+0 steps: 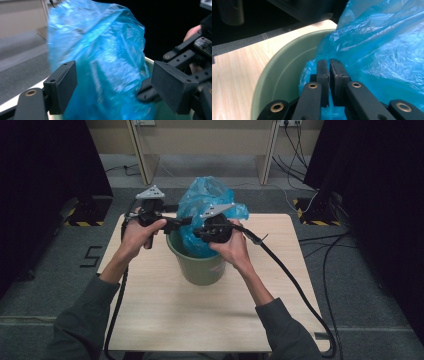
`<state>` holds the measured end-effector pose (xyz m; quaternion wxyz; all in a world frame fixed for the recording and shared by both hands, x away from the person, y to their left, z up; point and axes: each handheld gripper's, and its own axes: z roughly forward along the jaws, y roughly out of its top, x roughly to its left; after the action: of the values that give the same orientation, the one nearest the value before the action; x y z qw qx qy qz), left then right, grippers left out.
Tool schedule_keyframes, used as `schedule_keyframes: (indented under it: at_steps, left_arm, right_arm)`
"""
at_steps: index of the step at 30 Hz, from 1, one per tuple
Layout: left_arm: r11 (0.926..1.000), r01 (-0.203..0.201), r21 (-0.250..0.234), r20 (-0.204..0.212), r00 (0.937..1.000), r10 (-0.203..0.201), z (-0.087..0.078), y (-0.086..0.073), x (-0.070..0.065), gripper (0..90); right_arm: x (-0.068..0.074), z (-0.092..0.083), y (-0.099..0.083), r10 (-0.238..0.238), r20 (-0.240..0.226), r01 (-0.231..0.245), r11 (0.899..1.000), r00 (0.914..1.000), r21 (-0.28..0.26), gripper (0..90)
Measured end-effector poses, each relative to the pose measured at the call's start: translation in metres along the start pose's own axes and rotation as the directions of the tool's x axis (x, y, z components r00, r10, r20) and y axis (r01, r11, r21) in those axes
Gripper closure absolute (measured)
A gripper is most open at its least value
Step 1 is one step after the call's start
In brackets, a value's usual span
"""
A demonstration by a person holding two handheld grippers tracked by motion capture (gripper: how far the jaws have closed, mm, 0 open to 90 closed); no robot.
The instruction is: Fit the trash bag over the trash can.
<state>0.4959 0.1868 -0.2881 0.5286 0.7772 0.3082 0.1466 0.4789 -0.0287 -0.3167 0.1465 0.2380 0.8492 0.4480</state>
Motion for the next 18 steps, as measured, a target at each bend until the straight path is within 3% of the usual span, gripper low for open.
schedule_keyframes:
  at_steps: [3,4,5,7,9,12,18]
  left_arm:
    - [0.9998,-0.005,0.019,0.021,0.9998,0.004,0.013,0.001,-0.005,29.5]
    - [0.999,-0.025,0.038,0.006,0.9997,0.024,0.018,0.001,-0.006,36.9]
    - [0.9979,-0.039,0.052,-0.001,0.9992,0.039,0.022,0.0,-0.007,50.5]
    - [0.9972,-0.05,0.056,0.022,0.9986,0.049,0.028,-0.004,-0.007,70.1]
    - [0.9944,-0.089,0.056,0.017,0.9959,0.089,0.028,-0.007,-0.006,83.7]
    - [0.993,-0.109,0.046,0.008,0.994,0.109,0.021,-0.012,-0.001,89.1]
    - [0.9951,-0.095,0.03,-0.007,0.9955,0.095,-0.008,-0.029,0.019,89.7]
  right_arm:
    - [0.006,-0.001,-0.001,-0.019,0.002,0.019,1.0,0.9998,-0.002,85.7]
    - [0.007,-0.001,-0.002,-0.025,-0.001,0.025,1.0,0.9997,-0.001,85.4]
    - [0.009,0.0,-0.003,-0.028,-0.005,0.028,1.0,0.9996,-0.002,85.1]
    - [0.012,-0.001,-0.003,-0.034,-0.008,0.034,0.999,0.9994,-0.006,83.3]
    - [0.014,-0.003,-0.003,-0.033,-0.002,0.033,0.999,0.9994,-0.01,77.1]
    - [0.012,-0.012,-0.002,-0.007,0.011,0.008,1.0,0.9999,-0.025,61.4]
    - [-0.001,-0.054,0.005,0.047,0.089,-0.036,0.991,0.9949,-0.127,48.6]
